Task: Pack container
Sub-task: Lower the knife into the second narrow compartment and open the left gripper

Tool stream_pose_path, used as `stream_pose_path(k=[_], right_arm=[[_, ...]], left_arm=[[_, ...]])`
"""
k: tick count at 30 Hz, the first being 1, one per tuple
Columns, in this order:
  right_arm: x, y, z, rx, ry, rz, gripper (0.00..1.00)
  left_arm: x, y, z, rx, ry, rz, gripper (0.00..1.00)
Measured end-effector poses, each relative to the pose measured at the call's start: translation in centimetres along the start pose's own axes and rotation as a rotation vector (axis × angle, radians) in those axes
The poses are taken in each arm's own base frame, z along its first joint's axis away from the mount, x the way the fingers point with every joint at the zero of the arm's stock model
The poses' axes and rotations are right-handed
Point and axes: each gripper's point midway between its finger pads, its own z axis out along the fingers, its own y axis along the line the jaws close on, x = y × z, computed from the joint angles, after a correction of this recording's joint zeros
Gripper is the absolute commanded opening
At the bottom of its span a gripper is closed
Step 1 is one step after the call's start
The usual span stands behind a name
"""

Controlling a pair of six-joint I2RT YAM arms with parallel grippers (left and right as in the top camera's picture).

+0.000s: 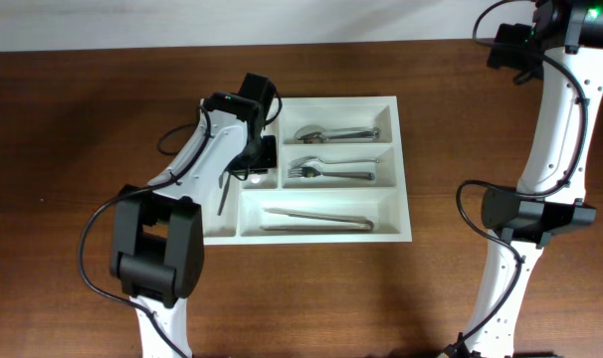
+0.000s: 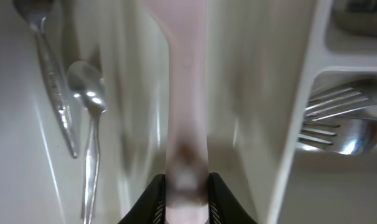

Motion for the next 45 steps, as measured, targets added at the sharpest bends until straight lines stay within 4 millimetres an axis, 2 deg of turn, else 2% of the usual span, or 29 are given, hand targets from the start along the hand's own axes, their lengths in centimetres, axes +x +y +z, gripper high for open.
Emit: stream_pose_path(k=[9, 24, 33, 35, 38, 45], right_arm=[[0.0, 0.0, 0.0, 0.000, 0.000, 0.000, 0.99], [0.0, 0.0, 0.0, 0.000, 0.000, 0.000, 0.99], [0.0, 0.0, 0.0, 0.000, 0.000, 0.000, 0.99], [0.0, 0.0, 0.0, 0.000, 0.000, 0.000, 0.99], [0.0, 0.0, 0.0, 0.000, 0.000, -0.001, 0.99], [0.0, 0.0, 0.0, 0.000, 0.000, 0.000, 0.99]], left_arm=[[-0.1, -1.3, 0.0, 0.011, -0.019, 0.026, 0.02], [0.6, -1.1, 2.2, -0.009, 0.032, 0.028, 0.02], [0.7, -1.1, 2.5, -0.011, 0.039, 0.031, 0.36], [0.7, -1.1, 2.5, -0.012, 0.039, 0.032, 0.47], [0.6, -1.1, 2.5, -0.011, 0.037, 0.031, 0.56], [0.4, -1.0, 2.5, -0.012, 0.031, 0.027, 0.59]])
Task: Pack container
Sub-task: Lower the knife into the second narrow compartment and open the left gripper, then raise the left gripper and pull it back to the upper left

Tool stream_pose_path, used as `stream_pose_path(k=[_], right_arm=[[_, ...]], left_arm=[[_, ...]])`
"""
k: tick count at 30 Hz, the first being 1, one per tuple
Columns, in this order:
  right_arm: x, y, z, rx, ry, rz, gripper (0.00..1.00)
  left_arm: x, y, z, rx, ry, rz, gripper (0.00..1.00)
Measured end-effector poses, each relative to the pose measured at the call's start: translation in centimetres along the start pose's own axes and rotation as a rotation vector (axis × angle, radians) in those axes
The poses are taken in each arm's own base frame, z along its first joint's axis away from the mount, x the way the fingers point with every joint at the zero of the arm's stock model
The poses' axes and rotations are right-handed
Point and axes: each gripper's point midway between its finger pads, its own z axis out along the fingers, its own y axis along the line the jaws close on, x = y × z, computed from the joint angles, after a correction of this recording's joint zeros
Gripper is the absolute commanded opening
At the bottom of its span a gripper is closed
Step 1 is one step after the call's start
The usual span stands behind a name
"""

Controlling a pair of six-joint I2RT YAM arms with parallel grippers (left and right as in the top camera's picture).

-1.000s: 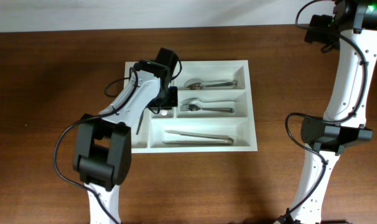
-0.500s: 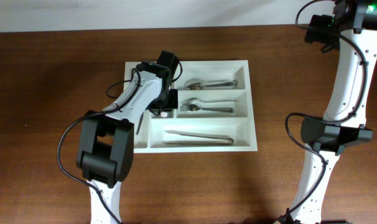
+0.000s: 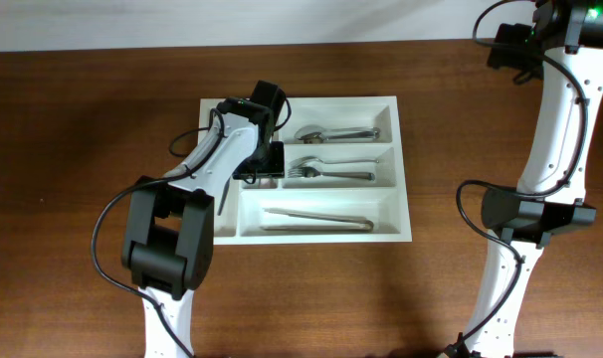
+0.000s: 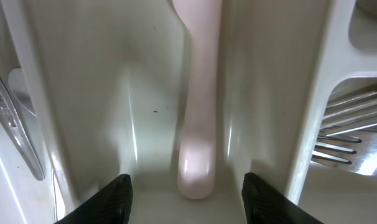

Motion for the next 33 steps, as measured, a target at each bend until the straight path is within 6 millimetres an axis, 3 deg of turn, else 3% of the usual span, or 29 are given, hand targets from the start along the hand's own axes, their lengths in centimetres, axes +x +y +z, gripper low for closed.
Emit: stream_pose_path(k=[10, 16, 24, 28, 33], right_arm=[[0.0, 0.0, 0.0, 0.000, 0.000, 0.000, 0.99], [0.0, 0.0, 0.0, 0.000, 0.000, 0.000, 0.99], [0.0, 0.0, 0.0, 0.000, 0.000, -0.001, 0.99], [0.0, 0.0, 0.0, 0.000, 0.000, 0.000, 0.99], [0.0, 0.0, 0.0, 0.000, 0.000, 0.000, 0.99]], left_arm=[[-0.2, -0.1, -0.1, 0.002, -0.004, 0.000, 0.57], [-2.2, -0.8, -1.8, 0.026, -0.066, 0.003, 0.33], [-3.4, -0.9, -3.8, 0.026, -0.101, 0.004, 0.33], [-3.8, 0.4, -5.3, -0.014, -0.102, -0.010, 0.32], [-6.2, 3.8, -9.4, -0.034, -0.158, -0.087, 0.31]])
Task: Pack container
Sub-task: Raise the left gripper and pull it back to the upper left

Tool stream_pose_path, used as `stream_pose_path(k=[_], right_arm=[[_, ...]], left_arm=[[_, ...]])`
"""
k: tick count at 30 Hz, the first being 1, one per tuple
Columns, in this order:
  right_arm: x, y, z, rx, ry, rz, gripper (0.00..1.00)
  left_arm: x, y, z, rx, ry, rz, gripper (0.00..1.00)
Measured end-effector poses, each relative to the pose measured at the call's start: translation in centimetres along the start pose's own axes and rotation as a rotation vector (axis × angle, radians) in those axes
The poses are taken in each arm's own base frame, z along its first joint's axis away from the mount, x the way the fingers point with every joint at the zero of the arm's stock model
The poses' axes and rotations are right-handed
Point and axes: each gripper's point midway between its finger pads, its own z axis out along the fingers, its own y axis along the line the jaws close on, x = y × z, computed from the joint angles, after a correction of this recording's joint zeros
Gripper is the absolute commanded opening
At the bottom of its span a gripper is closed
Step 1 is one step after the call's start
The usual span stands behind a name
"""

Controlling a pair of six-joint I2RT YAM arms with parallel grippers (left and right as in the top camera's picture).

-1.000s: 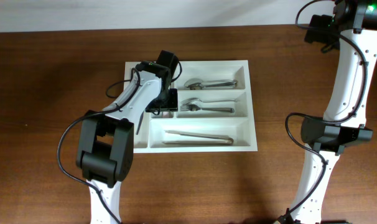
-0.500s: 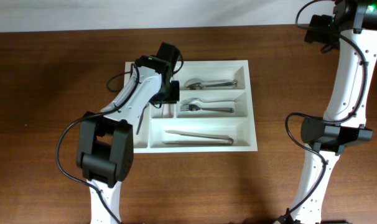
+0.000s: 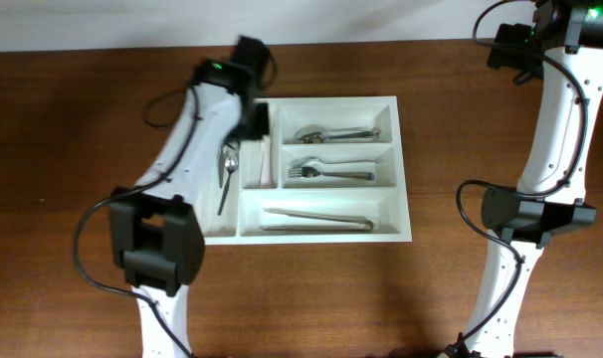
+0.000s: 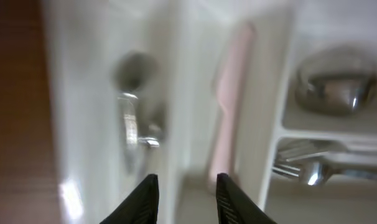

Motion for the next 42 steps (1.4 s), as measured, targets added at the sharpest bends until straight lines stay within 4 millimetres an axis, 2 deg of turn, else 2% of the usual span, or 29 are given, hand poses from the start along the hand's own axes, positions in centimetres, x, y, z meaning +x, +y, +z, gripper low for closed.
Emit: stream_pose_path(k=[5, 9, 12, 18, 23, 24, 25, 26, 31, 42], right_arm=[[0.0, 0.0, 0.0, 0.000, 0.000, 0.000, 0.99], [0.0, 0.0, 0.0, 0.000, 0.000, 0.000, 0.99], [0.0, 0.0, 0.0, 0.000, 0.000, 0.000, 0.99], [0.0, 0.0, 0.0, 0.000, 0.000, 0.000, 0.99], [0.0, 0.0, 0.0, 0.000, 0.000, 0.000, 0.99], [0.0, 0.0, 0.0, 0.000, 0.000, 0.000, 0.99], [0.0, 0.0, 0.0, 0.000, 0.000, 0.000, 0.99], [0.0, 0.0, 0.0, 0.000, 0.000, 0.000, 0.99], [0.0, 0.0, 0.0, 0.000, 0.000, 0.000, 0.99], [0.0, 0.0, 0.0, 0.000, 0.000, 0.000, 0.99]], left_arm=[[-3.1, 5.2, -4.3, -0.023, -0.068, -0.125, 0.30], [-4.2, 9.0, -6.8, -0.045, -0.103, -0.214, 0.30], [-4.5, 12.0, -7.5, -0.084, -0.113, -0.285, 0.30], [-4.0, 17.3, -7.4, -0.148, -0.099, -0.402, 0.31], [-4.0, 21.6, -7.6, -0.183, -0.113, -0.500, 0.50], [-3.9, 22.3, -7.6, -0.187, -0.115, -0.515, 0.70], [-3.8, 22.8, -7.6, -0.192, -0.115, -0.527, 0.95], [-3.7, 23.4, -7.6, -0.197, -0.115, -0.543, 0.99], [-3.4, 25.1, -7.7, -0.209, -0.115, -0.582, 0.99], [-3.4, 25.1, -7.7, -0.211, -0.115, -0.582, 0.99]])
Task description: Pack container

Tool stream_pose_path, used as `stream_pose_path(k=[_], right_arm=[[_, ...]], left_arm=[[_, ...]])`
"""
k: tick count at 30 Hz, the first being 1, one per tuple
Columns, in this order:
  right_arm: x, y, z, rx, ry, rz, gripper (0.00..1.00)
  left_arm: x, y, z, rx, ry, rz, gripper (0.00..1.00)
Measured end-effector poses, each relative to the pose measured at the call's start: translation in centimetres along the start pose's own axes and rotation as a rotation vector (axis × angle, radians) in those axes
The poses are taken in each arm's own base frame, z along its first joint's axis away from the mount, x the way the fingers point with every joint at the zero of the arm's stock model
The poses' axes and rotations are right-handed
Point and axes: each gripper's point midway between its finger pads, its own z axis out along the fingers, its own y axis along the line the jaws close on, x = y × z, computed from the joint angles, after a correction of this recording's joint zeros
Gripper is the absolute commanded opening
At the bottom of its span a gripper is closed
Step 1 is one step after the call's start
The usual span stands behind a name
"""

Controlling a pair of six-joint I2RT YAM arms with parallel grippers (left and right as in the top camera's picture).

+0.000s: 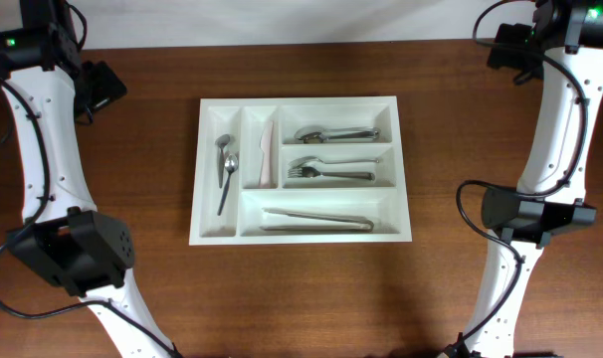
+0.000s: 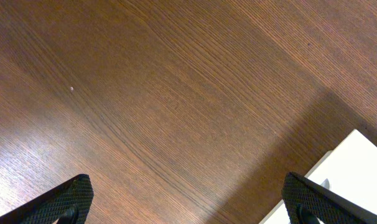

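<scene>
A white cutlery tray (image 1: 331, 100) lies mid-table. A pink utensil (image 1: 266, 154) rests in its narrow slot, with two small spoons (image 1: 225, 169) in the slot to its left. Spoons (image 1: 336, 132), forks (image 1: 329, 171) and long pieces (image 1: 316, 219) fill the right-hand compartments. My left gripper (image 1: 104, 85) hangs at the far back left, well away from the tray. In the wrist view the left gripper (image 2: 190, 202) is open and empty above bare wood, with a tray corner (image 2: 356, 165) at the lower right. My right arm's wrist (image 1: 515, 45) stands at the back right; its jaws do not show.
The brown wooden table (image 1: 122, 199) surrounds the tray on every side. The right arm's white links and black joint (image 1: 535, 214) stand along the right edge. A pale wall runs along the table's back.
My left gripper was open just above the tray's back left corner. It is now far to the left over bare wood, still open. The pink utensil stays in its slot.
At first my left gripper was shut on the pink utensil's handle inside the narrow slot. Then it stood open with the utensil lying in the slot. Later it was above the tray's back left, and now it is off to the far left. The right arm has not moved.
</scene>
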Motion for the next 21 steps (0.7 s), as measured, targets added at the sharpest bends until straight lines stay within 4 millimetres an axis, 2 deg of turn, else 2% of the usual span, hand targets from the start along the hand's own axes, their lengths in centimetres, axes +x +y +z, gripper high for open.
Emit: stream_pose_path(k=[16, 18, 21], right_arm=[[0.0, 0.0, -0.1, 0.000, -0.001, 0.000, 0.99], [-0.1, -0.1, -0.5, -0.002, -0.009, 0.002, 0.99], [-0.6, -0.4, -2.2, -0.012, -0.042, 0.011, 0.99]], left_arm=[[0.0, 0.0, 0.0, 0.000, 0.000, 0.000, 0.99], [0.0, 0.0, 0.0, 0.000, 0.000, 0.000, 0.99], [0.0, 0.0, 0.0, 0.000, 0.000, 0.000, 0.99]])
